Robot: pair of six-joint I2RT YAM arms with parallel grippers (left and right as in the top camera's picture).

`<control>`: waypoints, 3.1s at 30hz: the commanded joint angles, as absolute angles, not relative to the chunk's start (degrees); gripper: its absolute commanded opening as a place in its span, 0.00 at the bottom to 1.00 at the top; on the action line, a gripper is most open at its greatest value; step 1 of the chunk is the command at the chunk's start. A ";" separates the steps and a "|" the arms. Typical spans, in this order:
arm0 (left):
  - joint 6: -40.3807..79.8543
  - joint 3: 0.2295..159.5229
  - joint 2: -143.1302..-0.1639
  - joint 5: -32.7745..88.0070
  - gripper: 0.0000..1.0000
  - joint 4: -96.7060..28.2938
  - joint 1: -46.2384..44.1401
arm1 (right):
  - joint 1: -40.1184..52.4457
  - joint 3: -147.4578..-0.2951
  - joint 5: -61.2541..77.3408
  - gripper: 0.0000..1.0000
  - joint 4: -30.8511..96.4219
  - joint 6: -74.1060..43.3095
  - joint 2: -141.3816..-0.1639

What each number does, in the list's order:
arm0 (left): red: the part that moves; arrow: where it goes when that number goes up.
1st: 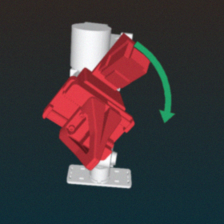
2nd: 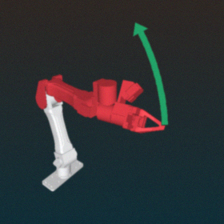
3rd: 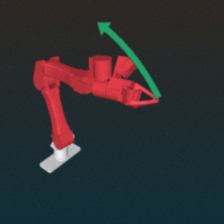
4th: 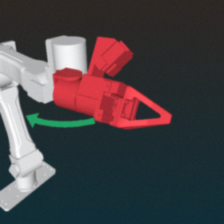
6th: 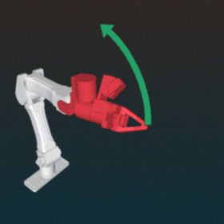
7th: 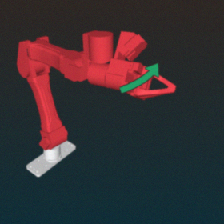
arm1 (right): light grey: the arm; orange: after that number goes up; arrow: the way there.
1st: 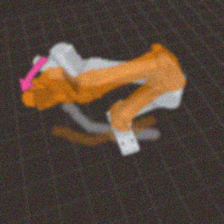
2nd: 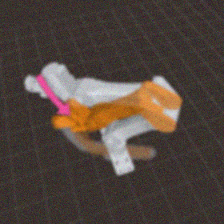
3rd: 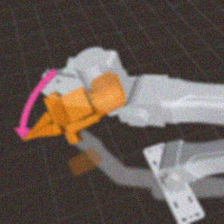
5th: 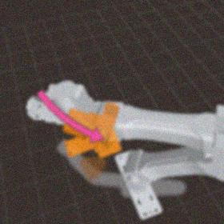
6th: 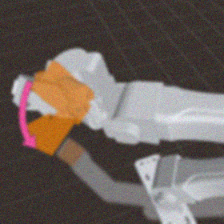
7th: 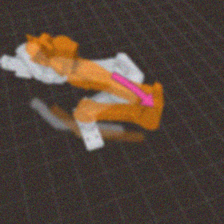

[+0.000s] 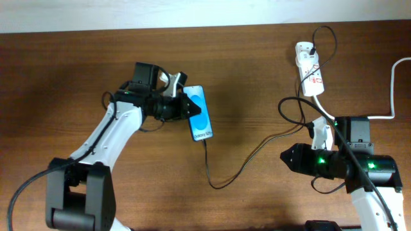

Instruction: Plug charger to phone and switch on socket

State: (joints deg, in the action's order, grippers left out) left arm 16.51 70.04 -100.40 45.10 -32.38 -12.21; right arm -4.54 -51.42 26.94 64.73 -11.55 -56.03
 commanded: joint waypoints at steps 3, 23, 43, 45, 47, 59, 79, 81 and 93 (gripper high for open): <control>10.52 71.31 -103.13 42.35 0.15 -32.64 -11.66 | -4.91 -52.21 26.06 0.38 64.97 -10.70 -55.42; 9.76 71.66 -112.66 41.10 0.11 -30.59 -10.70 | -4.91 -52.18 23.66 0.38 66.22 -9.21 -55.48; 12.80 71.61 -116.66 34.68 0.01 -31.38 -12.71 | -4.91 -52.18 23.27 0.38 65.80 -9.21 -55.48; 12.78 71.83 -116.38 34.68 0.00 -34.15 -12.45 | -4.91 -52.18 23.27 0.38 65.23 -9.21 -55.48; 12.73 72.58 -115.50 34.63 0.00 -37.43 -11.77 | -4.91 -52.18 23.27 0.33 64.71 -9.23 -55.48; 8.84 73.45 -88.55 8.84 0.00 -64.27 -8.88 | -4.91 -52.18 20.29 0.30 65.19 -9.96 -55.48; 8.64 73.17 -31.44 0.99 0.00 -76.25 -8.86 | -4.91 -52.18 20.29 0.06 69.69 -24.53 -55.48; 8.64 73.10 -28.29 0.93 0.00 -77.10 -8.86 | -4.91 -52.18 20.29 0.04 70.91 -24.56 -55.48; 8.69 72.18 -24.91 -0.47 0.15 -80.82 -8.84 | -17.12 -52.23 14.90 0.04 69.10 -32.23 -55.46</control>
State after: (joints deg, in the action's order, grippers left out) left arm 9.43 72.71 -25.21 0.58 -80.05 -8.82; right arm -11.66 -51.44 16.58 69.93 -30.00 -56.03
